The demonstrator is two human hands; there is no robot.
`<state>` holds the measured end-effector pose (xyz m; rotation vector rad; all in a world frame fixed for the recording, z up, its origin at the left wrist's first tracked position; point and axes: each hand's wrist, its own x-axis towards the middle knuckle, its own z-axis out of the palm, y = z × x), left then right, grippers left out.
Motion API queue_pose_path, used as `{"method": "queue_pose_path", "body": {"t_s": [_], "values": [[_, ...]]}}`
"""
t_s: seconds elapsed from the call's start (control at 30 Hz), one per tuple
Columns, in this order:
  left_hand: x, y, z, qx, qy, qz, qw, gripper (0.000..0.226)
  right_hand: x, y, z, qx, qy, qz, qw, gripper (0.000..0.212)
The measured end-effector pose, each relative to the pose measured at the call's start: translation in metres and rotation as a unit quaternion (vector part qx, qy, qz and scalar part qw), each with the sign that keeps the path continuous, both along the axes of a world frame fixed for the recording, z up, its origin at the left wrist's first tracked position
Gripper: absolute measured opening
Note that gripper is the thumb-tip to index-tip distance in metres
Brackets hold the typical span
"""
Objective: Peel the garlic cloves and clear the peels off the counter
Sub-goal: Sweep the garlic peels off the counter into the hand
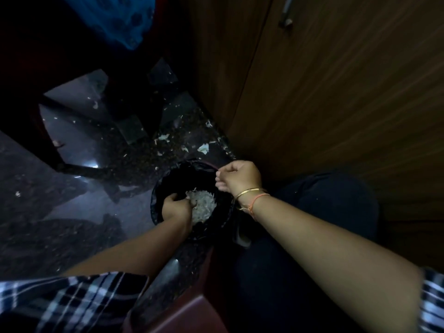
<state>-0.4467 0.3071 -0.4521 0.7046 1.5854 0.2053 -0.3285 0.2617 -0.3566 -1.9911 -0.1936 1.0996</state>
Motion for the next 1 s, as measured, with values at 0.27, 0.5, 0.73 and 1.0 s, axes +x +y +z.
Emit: {"method": "queue_pose_path", "body": {"t_s": [0.27, 0.5, 0.73, 1.0], "values": [[0.027, -0.001, 0.009, 0.051, 0.072, -0.108, 0.99, 0.071, 0.004, -0.008, 0.014, 0.006, -0.049, 0.113, 0.992, 0.035], [0.095, -0.021, 0.099, 0.264, -0.056, -0.082, 0.959, 0.031, 0.032, -0.027, 0.068, 0.152, -0.241, 0.009, 0.959, 0.027], [0.142, -0.081, 0.239, 0.343, -0.352, -0.09, 0.866, 0.014, 0.07, -0.09, 0.18, 0.363, -0.417, -0.129, 0.823, 0.027], [0.176, -0.177, 0.361, 0.404, -0.596, -0.165, 0.674, 0.015, 0.085, -0.188, 0.281, 0.506, -0.456, -0.219, 0.698, 0.029]]}}
